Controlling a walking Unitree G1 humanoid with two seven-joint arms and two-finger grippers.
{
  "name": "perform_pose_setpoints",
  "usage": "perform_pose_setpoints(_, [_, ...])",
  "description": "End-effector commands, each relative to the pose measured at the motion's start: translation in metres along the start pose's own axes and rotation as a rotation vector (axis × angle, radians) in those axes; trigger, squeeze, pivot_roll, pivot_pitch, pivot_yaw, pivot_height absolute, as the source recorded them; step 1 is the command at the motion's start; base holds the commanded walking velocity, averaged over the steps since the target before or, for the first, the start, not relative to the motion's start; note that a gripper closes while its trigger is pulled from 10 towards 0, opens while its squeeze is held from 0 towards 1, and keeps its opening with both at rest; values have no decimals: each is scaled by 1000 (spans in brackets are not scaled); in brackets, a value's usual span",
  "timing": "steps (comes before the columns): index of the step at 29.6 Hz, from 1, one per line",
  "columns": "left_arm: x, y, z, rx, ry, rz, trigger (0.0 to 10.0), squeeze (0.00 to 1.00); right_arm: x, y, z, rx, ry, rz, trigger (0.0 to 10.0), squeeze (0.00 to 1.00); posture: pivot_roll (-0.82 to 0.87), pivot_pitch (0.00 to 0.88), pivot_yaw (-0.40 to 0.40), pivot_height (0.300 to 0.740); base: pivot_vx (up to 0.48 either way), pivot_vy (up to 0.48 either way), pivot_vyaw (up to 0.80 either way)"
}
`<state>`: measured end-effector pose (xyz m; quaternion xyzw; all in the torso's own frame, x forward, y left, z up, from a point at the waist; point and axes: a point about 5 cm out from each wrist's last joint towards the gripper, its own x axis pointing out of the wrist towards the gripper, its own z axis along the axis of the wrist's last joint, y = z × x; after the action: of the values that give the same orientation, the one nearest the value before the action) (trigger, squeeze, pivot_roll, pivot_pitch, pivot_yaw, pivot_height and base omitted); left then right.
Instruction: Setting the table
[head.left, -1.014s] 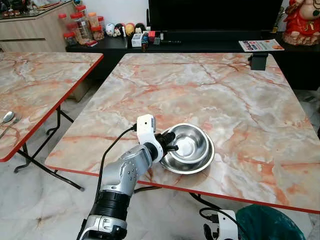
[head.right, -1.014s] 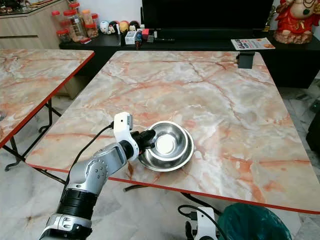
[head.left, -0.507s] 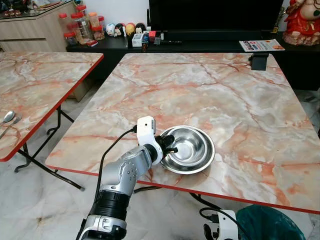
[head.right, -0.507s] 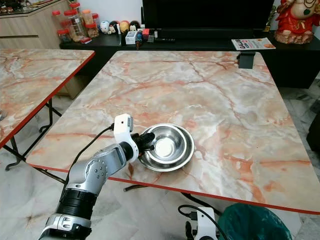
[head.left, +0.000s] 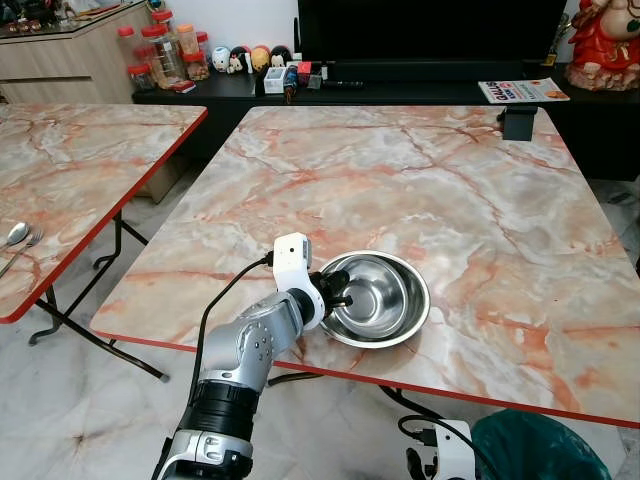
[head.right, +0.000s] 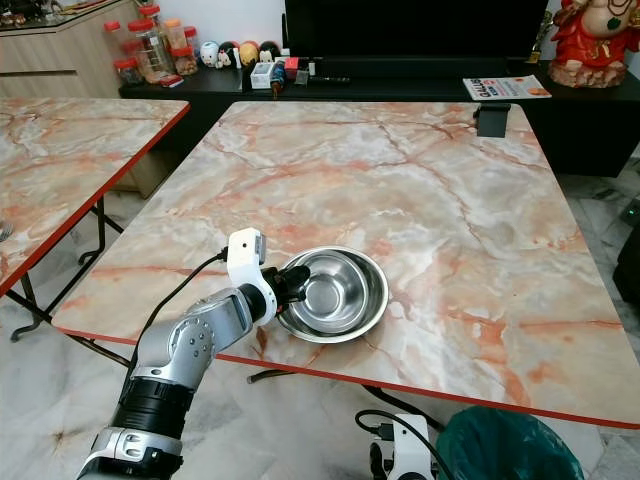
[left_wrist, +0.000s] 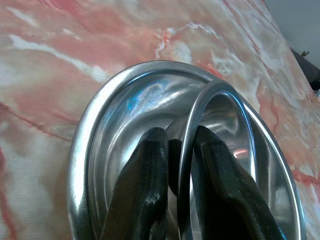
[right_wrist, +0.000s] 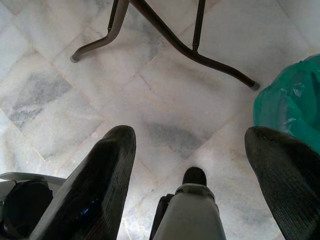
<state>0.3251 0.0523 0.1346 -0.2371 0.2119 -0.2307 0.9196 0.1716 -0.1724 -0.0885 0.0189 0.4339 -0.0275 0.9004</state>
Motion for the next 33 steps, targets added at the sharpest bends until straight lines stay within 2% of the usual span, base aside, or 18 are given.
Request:
perform_pose_setpoints(1, [-1,-1,7,24,-8,8,10000,0,0,2,-1,11,2,0,10000,0,-32,0,93,723,0,0,0])
perform_pose_setpoints(7, [-1,-3,6,49,12,-13,10000,0,0,3,-1,10,2,1,10000,0,-32,0,93,723,0,0,0])
perform_pose_setpoints(8, [-1,-4,6,55,17,-13,10000,808,0,3,-1,10,2,2,10000,0,-32,0,93,723,0,0,0])
perform_pose_setpoints(9, [-1,-4,6,56,18,-12,10000,1000,0,3,-1,10,2,2,10000,0,-32,0,93,723,0,0,0])
perform_pose_setpoints(11, [-1,-4,6,57,20,-10,10000,1000,0,3,0,10,1,2,10000,0,-30,0,94,723,0,0,0])
perform_pose_setpoints(12, [-1,-4,6,61,20,-9,10000,0,0,3,0,11,0,3,10000,0,-30,0,94,723,0,0,0])
perform_pose_setpoints(19, [-2,-1,11,99,5,12,10000,0,0,3,0,12,0,3,10000,0,-29,0,94,723,0,0,0])
perform_pose_setpoints(23, [-5,3,20,231,-17,63,10000,0,0,3,0,11,1,3,10000,0,-29,0,94,723,0,0,0])
perform_pose_setpoints(28, [-8,2,30,257,-64,61,10000,0,0,3,0,11,0,4,10000,0,-26,0,91,723,0,0,0])
perform_pose_setpoints(29, [-18,-3,51,287,-214,20,10000,0,0,3,1,12,-1,4,10000,0,-24,0,91,723,0,0,0])
perform_pose_setpoints(30, [-25,-3,61,293,-303,2,10000,0,0,3,1,12,-2,5,10000,0,-24,0,91,723,0,0,0])
perform_pose_setpoints(32, [-27,-2,63,286,-321,2,10000,0,0,3,1,12,-2,5,10000,0,-24,0,91,723,0,0,0])
perform_pose_setpoints(33, [-32,4,68,289,-369,34,10000,0,0,3,1,13,-3,6,10000,0,-24,0,91,723,0,0,0])
